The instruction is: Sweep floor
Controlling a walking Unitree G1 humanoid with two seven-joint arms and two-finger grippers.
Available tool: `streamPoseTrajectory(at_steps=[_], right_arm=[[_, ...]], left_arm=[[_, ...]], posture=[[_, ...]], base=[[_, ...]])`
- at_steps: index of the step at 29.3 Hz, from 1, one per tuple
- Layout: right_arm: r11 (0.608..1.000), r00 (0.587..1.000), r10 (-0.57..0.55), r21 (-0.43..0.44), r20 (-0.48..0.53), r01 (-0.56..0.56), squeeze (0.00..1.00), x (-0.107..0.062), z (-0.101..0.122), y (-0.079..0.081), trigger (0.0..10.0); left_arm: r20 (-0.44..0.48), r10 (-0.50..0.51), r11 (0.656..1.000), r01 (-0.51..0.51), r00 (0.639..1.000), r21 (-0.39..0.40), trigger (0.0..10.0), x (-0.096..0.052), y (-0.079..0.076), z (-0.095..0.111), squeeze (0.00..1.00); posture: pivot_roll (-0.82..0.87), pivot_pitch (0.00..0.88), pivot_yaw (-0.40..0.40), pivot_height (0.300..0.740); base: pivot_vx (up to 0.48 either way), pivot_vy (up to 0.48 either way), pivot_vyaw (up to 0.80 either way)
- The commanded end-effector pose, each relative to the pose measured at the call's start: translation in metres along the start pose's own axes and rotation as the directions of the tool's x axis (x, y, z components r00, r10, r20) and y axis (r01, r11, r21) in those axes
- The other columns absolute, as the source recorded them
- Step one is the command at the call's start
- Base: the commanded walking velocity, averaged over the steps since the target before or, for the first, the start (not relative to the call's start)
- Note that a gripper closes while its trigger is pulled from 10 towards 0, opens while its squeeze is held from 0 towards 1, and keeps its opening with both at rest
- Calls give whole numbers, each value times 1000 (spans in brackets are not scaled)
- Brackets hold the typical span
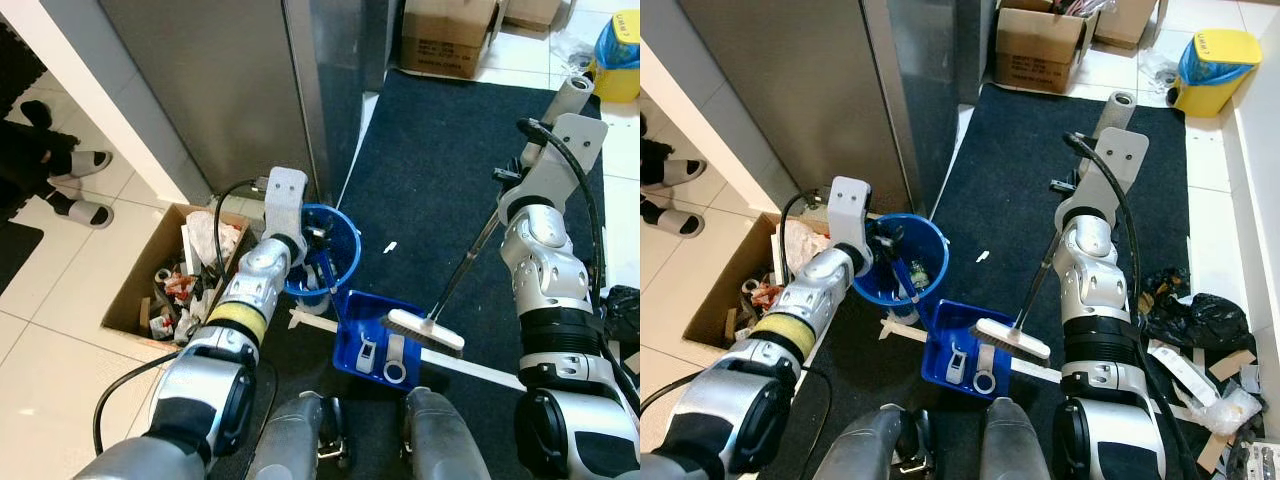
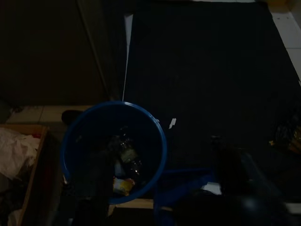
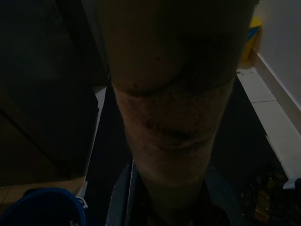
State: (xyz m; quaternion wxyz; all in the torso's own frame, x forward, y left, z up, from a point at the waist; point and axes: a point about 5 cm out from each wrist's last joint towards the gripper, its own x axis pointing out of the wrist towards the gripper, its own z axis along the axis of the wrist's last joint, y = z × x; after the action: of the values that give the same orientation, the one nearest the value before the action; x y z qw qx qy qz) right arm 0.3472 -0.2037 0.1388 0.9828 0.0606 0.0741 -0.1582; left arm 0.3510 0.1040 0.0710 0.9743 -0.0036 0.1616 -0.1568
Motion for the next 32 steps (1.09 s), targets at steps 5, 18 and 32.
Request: streamPoseTrajectory(at_steps=[5, 18, 32], right_arm=[[1000, 999, 11, -9, 32, -11, 0, -2, 9, 3, 10000], [1000, 999, 26, -7, 23, -26, 0, -1, 8, 8, 10000], [1000, 1000, 24, 0, 18, -24, 0, 0, 5, 9, 10000]], left_arm=[[-51, 21, 1000, -22, 998, -10, 1608, 0, -5, -13, 0], [-160, 138, 983, -155, 977, -102, 0, 1, -9, -28, 0], [84, -206, 963, 187, 975, 196, 10000, -22, -22, 32, 0]], posture=[[-111, 122, 92, 740], [-92, 121, 86, 740], [-44, 108, 85, 740]], base=[[0, 0, 0], [0, 0, 0], [0, 0, 0]])
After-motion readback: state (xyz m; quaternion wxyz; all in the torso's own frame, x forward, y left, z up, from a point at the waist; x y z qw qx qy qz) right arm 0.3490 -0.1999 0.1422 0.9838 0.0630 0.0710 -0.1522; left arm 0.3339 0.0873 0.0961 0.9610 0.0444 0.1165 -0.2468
